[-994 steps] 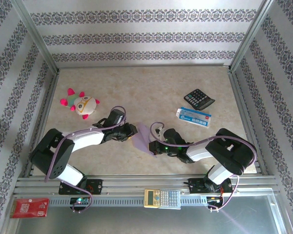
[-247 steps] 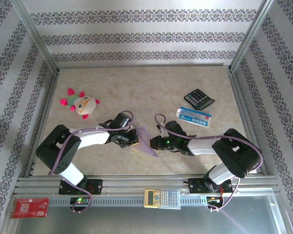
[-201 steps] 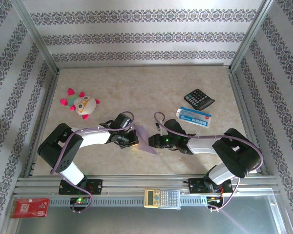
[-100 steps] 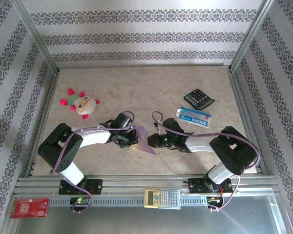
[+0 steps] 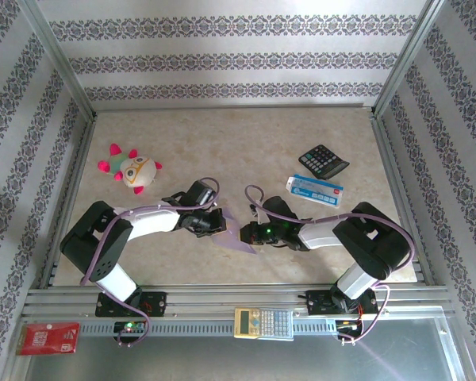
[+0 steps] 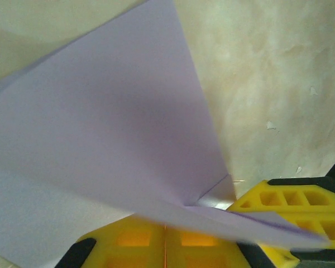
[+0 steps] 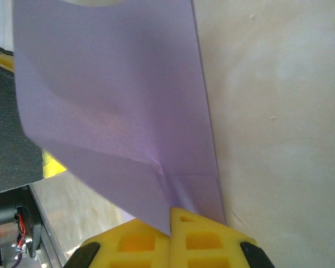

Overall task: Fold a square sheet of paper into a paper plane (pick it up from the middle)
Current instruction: Fourth fold the wing at the center of the table.

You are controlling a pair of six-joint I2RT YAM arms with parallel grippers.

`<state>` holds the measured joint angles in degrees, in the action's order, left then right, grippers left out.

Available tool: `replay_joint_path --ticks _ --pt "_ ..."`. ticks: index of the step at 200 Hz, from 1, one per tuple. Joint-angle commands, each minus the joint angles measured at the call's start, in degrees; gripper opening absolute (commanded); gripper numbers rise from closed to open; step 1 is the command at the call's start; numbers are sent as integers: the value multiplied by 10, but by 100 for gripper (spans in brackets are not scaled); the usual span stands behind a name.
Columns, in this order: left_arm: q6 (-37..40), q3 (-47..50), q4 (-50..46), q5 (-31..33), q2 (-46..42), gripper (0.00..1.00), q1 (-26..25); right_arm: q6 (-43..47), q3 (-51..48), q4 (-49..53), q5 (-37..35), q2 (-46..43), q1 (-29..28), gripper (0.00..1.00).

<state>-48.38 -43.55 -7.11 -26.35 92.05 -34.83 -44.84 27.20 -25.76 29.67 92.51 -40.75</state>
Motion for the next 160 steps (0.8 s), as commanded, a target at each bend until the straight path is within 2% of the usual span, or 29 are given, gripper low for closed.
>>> replay_joint_path --ticks 1,45,76,129,160 --pt "12 -12 -25 2 -24 11 10 -6 -13 -18 -1 4 -5 4" --pt "10 4 -24 -18 -69 11 48 -12 -21 -17 -15 -12 -5 4" --pt "15 -1 -1 -36 -100 15 51 -17 -22 -21 -19 -12 -6 4" --pt "-2 -25 67 -77 -53 20 13 -23 -19 -19 -20 -6 -6 5" --pt "-17 -35 98 -89 -18 20 8 -24 -17 -17 -21 -3 -6 6"
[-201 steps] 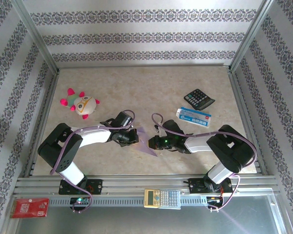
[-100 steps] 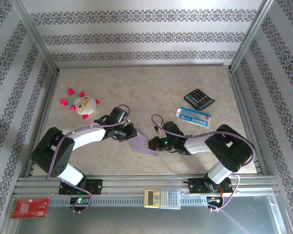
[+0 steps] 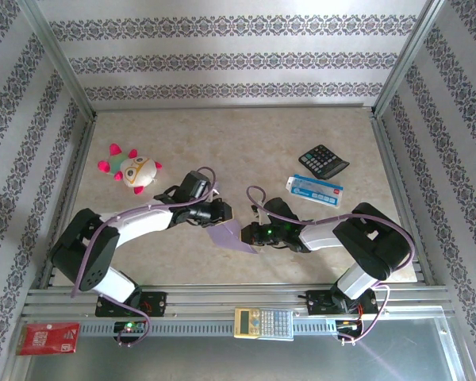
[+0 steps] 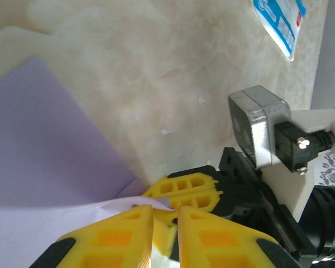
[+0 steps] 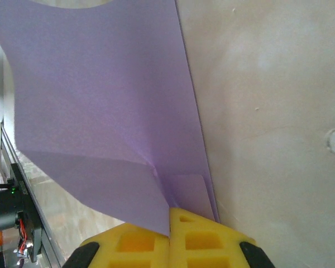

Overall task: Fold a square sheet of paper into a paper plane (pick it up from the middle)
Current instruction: Fourth fold the wing at the center of the table.

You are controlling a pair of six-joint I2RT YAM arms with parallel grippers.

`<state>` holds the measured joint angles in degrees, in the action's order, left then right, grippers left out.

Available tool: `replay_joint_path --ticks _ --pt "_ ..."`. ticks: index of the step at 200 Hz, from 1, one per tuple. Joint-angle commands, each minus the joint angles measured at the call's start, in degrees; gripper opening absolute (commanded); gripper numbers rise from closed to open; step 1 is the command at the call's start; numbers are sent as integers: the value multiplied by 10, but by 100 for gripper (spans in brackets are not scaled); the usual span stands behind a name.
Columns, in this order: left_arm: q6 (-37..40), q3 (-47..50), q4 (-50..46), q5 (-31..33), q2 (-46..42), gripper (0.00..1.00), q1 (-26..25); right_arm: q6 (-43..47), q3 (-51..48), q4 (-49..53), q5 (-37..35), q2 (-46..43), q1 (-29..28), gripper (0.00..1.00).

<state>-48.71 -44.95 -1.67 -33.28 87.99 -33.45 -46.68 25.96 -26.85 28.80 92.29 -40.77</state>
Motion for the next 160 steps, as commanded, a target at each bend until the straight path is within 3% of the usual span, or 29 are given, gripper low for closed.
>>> replay_joint_path --ticks 1,160 --pt "-13 -22 44 -19 24 20 -6 -5 -4 -6 -12 -1 -6 6" --pt "17 -14 30 2 108 20 29 -8 -2 -3 -8 7 -6 10"
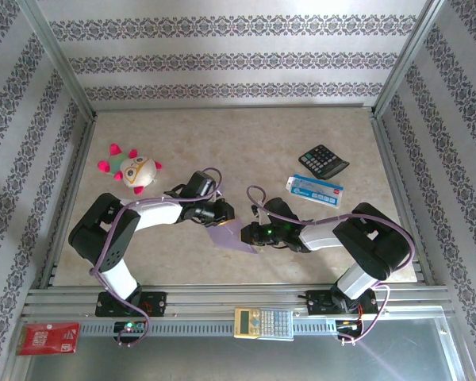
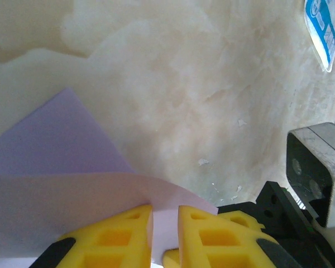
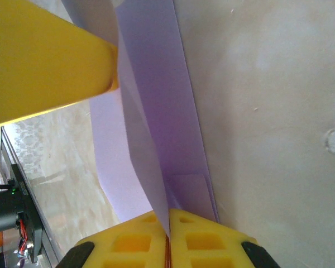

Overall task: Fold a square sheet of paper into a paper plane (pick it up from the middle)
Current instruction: Fourth fold the wing at the center of the table.

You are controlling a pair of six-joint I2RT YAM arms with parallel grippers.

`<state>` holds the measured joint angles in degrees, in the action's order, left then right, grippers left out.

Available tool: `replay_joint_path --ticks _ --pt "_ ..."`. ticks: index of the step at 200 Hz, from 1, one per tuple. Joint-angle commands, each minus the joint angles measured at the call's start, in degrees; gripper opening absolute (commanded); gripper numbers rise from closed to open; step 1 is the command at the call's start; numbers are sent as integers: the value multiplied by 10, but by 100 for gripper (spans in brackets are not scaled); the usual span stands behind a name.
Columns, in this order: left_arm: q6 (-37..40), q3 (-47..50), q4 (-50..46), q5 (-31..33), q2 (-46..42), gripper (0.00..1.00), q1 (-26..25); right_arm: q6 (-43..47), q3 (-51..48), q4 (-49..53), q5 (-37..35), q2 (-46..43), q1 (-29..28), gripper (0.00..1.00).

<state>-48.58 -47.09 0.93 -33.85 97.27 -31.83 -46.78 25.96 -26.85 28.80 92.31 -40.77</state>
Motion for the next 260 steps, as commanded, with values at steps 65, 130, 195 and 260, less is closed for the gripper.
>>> replay_joint_path --ticks 65,130,195,260 --pt "23 -11 -17 -5 -17 20 32 -12 -2 -2 -10 15 -5 8" --pt "-10 -16 26 -28 -42 24 24 -16 3 -4 -10 24 -5 6" --pt "-18 -22 53 -38 -24 26 10 -16 5 -3 -6 23 -3 7" --pt "4 -33 36 -11 -3 29 2 -10 3 -12 7 6 -3 10"
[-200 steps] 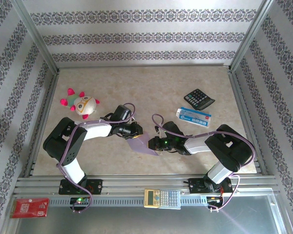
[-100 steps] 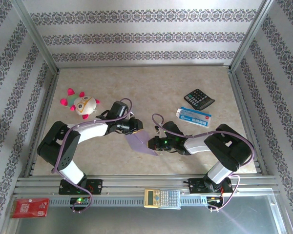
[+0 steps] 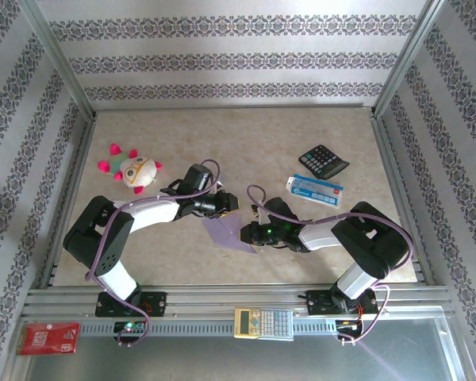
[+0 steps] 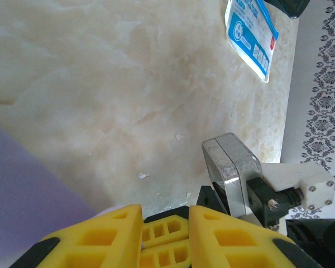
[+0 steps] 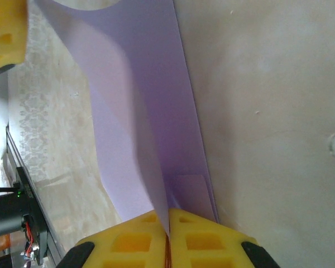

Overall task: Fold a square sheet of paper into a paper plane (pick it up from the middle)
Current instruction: Fourth fold the wing at the center of the table.

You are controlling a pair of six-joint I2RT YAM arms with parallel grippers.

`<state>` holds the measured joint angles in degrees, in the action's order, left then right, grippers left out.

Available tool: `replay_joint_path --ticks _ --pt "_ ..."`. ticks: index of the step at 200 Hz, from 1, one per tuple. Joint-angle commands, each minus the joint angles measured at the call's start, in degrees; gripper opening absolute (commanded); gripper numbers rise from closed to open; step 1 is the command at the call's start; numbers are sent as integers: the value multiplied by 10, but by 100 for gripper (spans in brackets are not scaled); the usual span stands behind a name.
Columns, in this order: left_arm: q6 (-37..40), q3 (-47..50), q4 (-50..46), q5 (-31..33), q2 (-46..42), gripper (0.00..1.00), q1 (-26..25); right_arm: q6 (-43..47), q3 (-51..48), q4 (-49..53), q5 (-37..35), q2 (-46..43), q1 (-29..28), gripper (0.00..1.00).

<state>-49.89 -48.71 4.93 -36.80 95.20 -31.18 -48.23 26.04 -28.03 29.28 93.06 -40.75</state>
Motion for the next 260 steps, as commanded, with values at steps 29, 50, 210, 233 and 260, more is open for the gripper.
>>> replay_joint_path --ticks 29,50,210,233,260 --pt "30 -21 -13 29 38 29 -2 3 -1 -3 4 -2 -3 11" --pt "30 -13 -13 29 38 29 -1 1 -4 -3 1 -4 -3 12" --pt "20 -9 4 16 23 29 3 8 4 9 3 -38 -2 21" --pt "22 -12 0 16 21 29 3 17 11 19 2 -37 -1 21" --pt "23 -16 -2 14 22 29 3 24 25 21 6 -18 2 21"
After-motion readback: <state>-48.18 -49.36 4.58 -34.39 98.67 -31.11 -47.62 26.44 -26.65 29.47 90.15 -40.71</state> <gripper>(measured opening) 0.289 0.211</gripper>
